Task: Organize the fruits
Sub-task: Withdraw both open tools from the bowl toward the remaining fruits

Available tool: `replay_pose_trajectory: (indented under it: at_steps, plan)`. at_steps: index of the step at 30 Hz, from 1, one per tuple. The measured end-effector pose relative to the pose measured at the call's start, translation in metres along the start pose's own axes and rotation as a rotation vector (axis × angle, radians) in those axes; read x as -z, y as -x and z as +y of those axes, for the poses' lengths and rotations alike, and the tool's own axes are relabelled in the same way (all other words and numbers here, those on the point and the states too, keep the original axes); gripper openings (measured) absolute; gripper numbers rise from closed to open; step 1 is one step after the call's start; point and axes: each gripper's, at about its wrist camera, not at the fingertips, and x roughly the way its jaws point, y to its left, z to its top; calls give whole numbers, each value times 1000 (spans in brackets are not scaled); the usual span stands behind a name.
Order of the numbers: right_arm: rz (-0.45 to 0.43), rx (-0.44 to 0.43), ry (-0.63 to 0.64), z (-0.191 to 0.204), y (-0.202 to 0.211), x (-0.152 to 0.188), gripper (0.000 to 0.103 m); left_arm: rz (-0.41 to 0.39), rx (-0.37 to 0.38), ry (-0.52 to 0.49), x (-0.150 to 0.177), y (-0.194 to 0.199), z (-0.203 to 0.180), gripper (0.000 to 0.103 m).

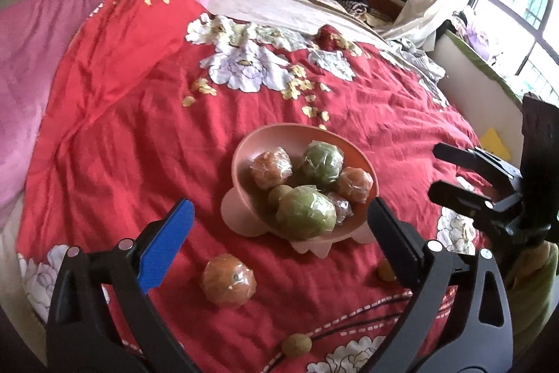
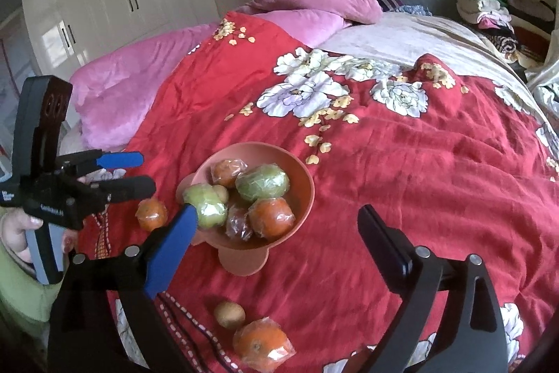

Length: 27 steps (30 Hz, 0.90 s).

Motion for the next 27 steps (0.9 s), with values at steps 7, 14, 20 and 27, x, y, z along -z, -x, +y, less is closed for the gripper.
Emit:
replay_pose_trajectory:
  at_steps: [7,14,20,27]
  plan:
    - [-23,-2,40,11,13,5,93,-16,-23,14,5,12,3,93]
    - [-48,0,62,18,24,7,94,-36,-31,18,12,25,0,93]
    - [-53,9,64,20,28,10,94,-45,-43,23,20,34,-2,93]
    - [-64,15,56,22,35,16,95,-35,-43,19,28,39,-4,93]
